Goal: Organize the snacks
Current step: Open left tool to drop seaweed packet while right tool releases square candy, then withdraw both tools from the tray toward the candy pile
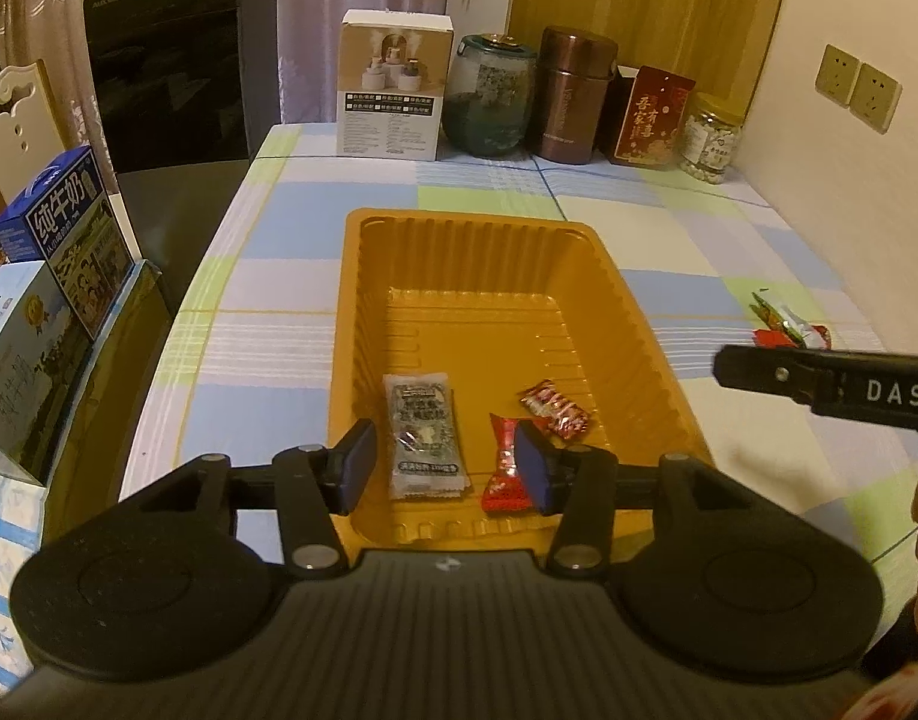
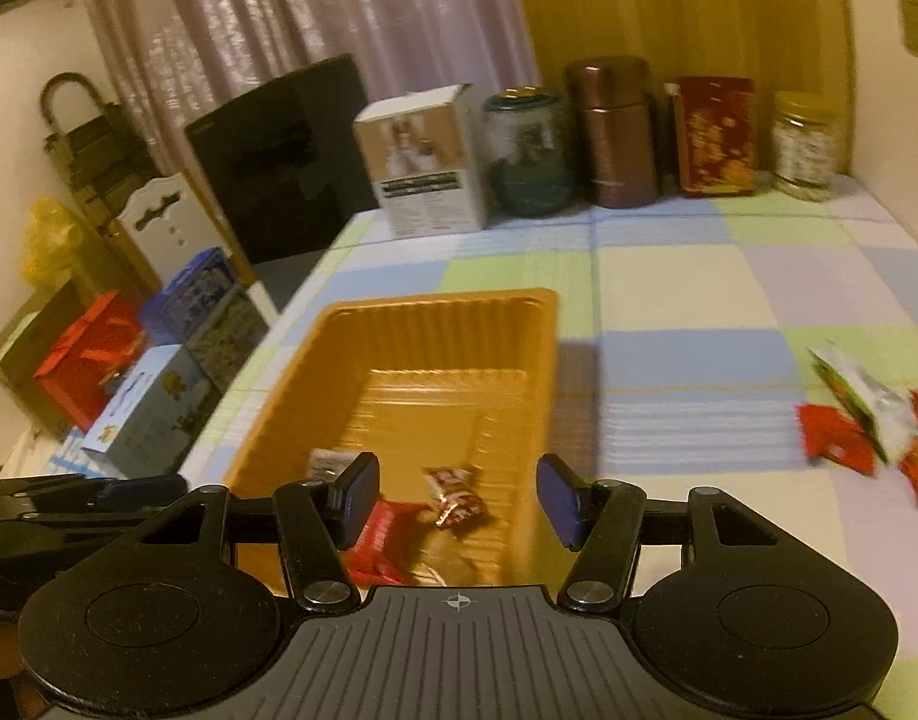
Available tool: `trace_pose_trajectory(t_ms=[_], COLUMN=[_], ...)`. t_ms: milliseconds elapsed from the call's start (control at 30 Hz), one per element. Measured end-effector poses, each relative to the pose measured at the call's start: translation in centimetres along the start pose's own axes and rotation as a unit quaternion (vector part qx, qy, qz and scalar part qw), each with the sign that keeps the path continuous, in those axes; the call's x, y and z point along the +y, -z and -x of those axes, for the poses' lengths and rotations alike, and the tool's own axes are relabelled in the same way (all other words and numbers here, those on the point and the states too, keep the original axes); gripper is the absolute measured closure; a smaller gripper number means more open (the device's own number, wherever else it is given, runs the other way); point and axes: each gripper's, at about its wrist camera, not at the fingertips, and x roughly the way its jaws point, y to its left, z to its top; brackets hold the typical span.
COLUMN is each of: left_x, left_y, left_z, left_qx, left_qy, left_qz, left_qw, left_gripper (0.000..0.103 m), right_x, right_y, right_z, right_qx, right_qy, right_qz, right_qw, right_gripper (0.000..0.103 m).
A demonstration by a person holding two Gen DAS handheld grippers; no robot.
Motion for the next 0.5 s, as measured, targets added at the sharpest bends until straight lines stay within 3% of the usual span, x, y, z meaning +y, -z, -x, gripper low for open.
trace_pose_trajectory(t_ms=[500], left_x=[-5.6], left_y=[1.0], left_z=[3.7], left_qx=[-0.015], left_qy=[0.032], left_qz=[-0.005], left_qw=[0.9993], left_gripper=[0.037], right_x=[-4.7], right_y=[3.9], right_z=[9.1], right_qx=[-0.026], right_qy=[0.07], right_qz=[-0.05], right_qw=[0.996], right_gripper=[0.045])
